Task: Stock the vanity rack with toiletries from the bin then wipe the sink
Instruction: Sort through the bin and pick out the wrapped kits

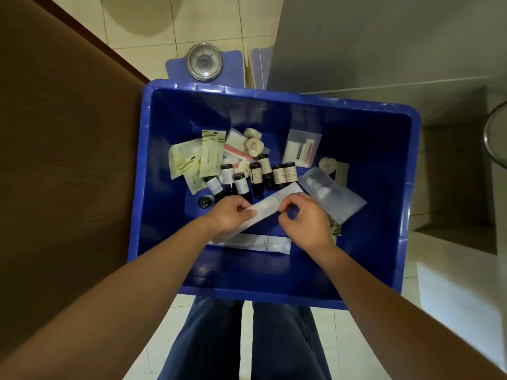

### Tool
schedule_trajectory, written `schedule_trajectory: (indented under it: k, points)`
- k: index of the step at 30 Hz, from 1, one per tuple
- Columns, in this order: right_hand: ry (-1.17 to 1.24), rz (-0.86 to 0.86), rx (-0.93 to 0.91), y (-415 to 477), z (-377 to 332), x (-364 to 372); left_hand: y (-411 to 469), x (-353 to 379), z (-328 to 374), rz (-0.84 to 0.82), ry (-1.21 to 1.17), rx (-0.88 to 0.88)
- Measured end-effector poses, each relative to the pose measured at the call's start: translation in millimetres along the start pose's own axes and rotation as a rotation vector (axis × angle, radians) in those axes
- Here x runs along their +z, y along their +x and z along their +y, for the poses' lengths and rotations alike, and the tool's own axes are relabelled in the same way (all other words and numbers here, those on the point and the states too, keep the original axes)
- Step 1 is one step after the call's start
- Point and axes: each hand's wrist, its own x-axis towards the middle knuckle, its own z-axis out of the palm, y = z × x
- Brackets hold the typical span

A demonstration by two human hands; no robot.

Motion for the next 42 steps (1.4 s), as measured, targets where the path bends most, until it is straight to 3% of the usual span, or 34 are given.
schedule_trajectory:
  k: [4,9,16,27,30,36,42]
  points:
    - [-0.085,-0.303,0.194,4,11,10,4,-11,-20,0.057,0.095,-0.013]
    - [-0.284,-0.583,0.227,8,15,32,7,-17,-37,0.068,0.184,0.0]
    - [-0.442,-0.639,0.291,9,18,52,7,-17,-42,0.052,0.265,0.031]
    - [-0.822,-0.63,0.207,0,11,48,8,-8,-41,0.045,0.308,0.036]
    - [-0.735,-0.618,0.22,1,10,46,6,-6,-40,0.049,0.302,0.056]
    - [-0.303,-0.592,0.259,-5,5,25,-3,0,-34,0.062,0.325,0.09]
    - [0.04,-0.408,0.306,-33,-22,-13,-27,8,-8,0.049,0.323,0.145]
